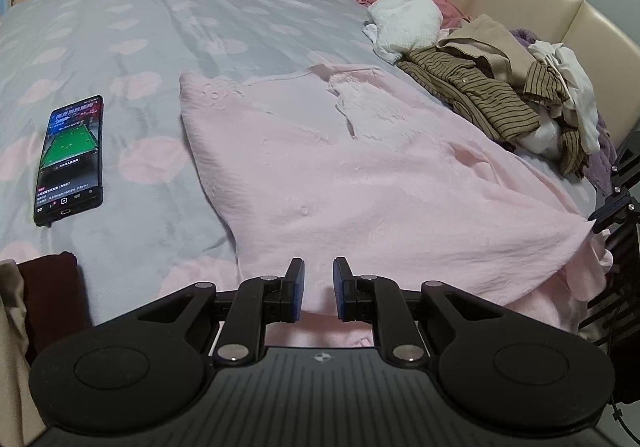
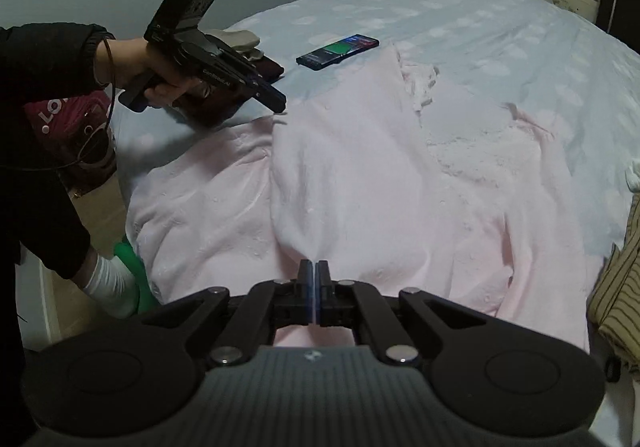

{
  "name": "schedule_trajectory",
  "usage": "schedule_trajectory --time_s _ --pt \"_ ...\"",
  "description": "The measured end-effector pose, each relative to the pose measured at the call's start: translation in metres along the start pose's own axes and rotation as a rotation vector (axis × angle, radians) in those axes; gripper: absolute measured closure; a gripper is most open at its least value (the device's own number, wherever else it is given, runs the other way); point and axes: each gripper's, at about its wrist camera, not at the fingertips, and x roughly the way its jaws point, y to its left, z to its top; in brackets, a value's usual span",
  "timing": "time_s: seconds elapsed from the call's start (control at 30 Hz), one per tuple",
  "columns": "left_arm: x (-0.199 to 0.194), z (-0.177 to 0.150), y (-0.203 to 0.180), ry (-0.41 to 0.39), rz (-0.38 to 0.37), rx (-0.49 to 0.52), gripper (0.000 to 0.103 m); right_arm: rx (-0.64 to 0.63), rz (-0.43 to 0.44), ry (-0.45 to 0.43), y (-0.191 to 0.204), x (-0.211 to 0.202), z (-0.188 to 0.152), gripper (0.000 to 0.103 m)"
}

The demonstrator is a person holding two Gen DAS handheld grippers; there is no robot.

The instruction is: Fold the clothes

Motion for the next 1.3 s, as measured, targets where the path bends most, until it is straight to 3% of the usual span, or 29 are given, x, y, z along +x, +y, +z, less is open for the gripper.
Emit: schedule_trajectory --time_s 0.13,0.2,0.3,0.43,0.57,0.63,0.77,0.87,1.0,1.13,1.3 --pt "0.001 0.003 -0.005 0.0 -0.009 0.005 0.09 -0.065 -0.036 0.183 0.011 0.043 -0.019 0.09" --pt "0.001 0.005 -0.009 -0.002 -0.026 0.019 0.09 -0.057 -0.013 0.183 0.01 0.04 -0.023 0.079" --pt "0.002 0.005 -0.016 -0.001 -0.048 0.05 0.088 -0.022 -0.007 0.141 0.002 0.021 -0.027 0.077" --pt "0.007 0.004 -0.026 0.007 -0.069 0.079 0.088 -0.002 -0.04 0.161 -0.006 0.017 -0.041 0.077" --pt "0.008 0.006 -0.051 0.003 -0.105 0.173 0.088 -0.048 -0.226 0.286 -0.009 0.041 -0.065 0.077" --pt "0.008 0.006 -0.068 -0.002 -0.133 0.231 0.087 -0.011 -0.224 0.252 -0.014 0.029 -0.065 0.077" --pt "0.015 0.005 -0.104 -0.002 -0.213 0.338 0.079 0.052 -0.2 0.147 -0.017 -0.005 -0.066 0.06" --pt "0.026 0.005 -0.132 0.012 -0.255 0.388 0.078 0.132 -0.246 0.106 -0.028 -0.022 -0.078 0.057" --pt "0.044 0.015 -0.162 0.031 -0.242 0.351 0.076 0.293 -0.356 0.091 -0.058 -0.044 -0.112 0.057" --pt "0.062 0.035 -0.189 0.023 -0.268 0.313 0.068 0.442 -0.385 0.044 -0.083 -0.07 -0.153 0.057" --pt "0.094 0.053 -0.231 0.024 -0.304 0.293 0.067 0.552 -0.424 0.018 -0.101 -0.091 -0.198 0.057"
